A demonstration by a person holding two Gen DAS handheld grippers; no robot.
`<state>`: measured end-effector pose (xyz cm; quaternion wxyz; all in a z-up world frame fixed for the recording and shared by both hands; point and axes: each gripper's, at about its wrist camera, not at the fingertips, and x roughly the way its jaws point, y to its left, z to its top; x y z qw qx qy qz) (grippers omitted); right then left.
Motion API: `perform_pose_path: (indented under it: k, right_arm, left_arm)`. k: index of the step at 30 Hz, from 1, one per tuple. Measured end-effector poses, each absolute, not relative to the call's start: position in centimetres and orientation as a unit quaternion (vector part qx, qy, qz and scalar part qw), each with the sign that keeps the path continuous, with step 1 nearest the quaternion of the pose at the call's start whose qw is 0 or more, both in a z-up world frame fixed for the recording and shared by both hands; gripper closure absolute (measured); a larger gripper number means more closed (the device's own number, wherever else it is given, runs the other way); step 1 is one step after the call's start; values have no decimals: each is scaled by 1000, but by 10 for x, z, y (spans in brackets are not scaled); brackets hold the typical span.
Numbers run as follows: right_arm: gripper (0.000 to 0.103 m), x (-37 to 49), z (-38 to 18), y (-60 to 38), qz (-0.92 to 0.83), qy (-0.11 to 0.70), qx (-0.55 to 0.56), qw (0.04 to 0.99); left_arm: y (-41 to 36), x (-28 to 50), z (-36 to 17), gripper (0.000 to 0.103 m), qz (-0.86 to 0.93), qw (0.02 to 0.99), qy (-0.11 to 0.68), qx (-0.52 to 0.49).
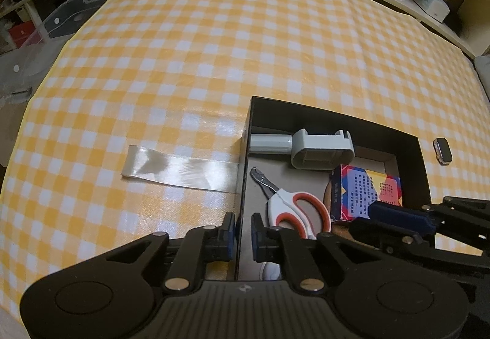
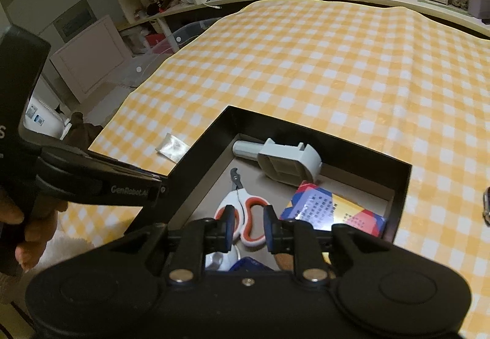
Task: Organize rigid objects
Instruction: 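Carry the scissors with the right tool into the black box and release, then move the right tool to the mint-green round case and grasp it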
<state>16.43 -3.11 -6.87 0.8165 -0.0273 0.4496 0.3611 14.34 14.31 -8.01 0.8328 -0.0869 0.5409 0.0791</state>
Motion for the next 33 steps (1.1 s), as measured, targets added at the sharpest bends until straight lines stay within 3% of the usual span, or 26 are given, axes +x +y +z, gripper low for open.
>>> perform_pose_path:
  k: [12,14,16,20,22,24,33]
  right_arm:
    - [79,151,-41,-53,348,438,-39,828]
    - [68,148,-30,-60,346,429,-41,833]
    - [48,145,-17,-69,339,418,-46,842]
    - [28,140,8,-92,322,391,-54,861]
    - [10,138,18,-108,311,378,-49,870]
    - [4,134,24,-125,295,366,-49,881]
    - [1,126,7,-192,204,382,-41,900]
  left_arm:
    - [142,143,-81,92,78,834,541,-74]
    - [142,143,-81,92,78,834,541,-72]
    - [143,143,-80,92,77,834,541,-72]
    - [143,143,-80,92,77,834,541,-71]
    - [143,143,-80,92,77,834,541,-72]
    - [143,143,-80,92,77,834,541,-72]
    - [144,143,-80,92,78,834,541,-70]
